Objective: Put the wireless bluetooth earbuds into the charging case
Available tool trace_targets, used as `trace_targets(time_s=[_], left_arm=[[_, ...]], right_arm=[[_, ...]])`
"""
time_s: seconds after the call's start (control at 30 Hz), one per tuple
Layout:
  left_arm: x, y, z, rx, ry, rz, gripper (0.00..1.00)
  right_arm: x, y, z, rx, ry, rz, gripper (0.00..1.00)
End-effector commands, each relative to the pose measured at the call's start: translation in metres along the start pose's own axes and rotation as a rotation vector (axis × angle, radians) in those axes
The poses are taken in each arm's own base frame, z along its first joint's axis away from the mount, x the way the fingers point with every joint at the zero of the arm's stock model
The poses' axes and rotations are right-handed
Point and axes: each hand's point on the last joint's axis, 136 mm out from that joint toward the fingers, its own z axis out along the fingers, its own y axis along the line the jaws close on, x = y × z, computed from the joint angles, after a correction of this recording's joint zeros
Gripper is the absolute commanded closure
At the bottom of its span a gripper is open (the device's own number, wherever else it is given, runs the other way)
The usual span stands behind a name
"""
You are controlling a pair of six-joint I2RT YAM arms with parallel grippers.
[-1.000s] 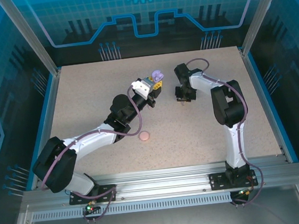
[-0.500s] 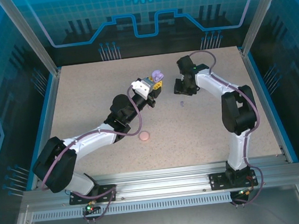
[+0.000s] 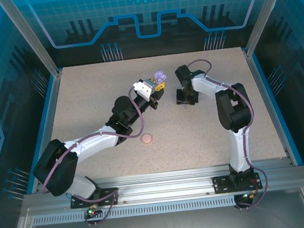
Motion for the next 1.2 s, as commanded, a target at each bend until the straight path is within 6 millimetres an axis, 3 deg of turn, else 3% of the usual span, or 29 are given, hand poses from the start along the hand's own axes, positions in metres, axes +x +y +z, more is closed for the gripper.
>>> trace_targets(time_s=[0.0, 0.37, 1.17], left_arm=[[-0.021, 0.006, -0.003, -0.021, -0.059, -0.003, 1.0], [-0.02, 0.006, -0.004, -0.024, -0.06, -0.004, 1.0], [-0.022, 0.006, -0.004, -0.023, -0.066, -0.007, 1.0]], right_arm=[[-0.001, 0.001, 0.004, 0.031, 0.008, 0.001, 0.61], [0.001, -0.002, 0.015, 0.052, 0.03, -0.005, 0.66], [0.005, -0.002, 0.016, 0.042, 0.035, -0.019, 0.82]])
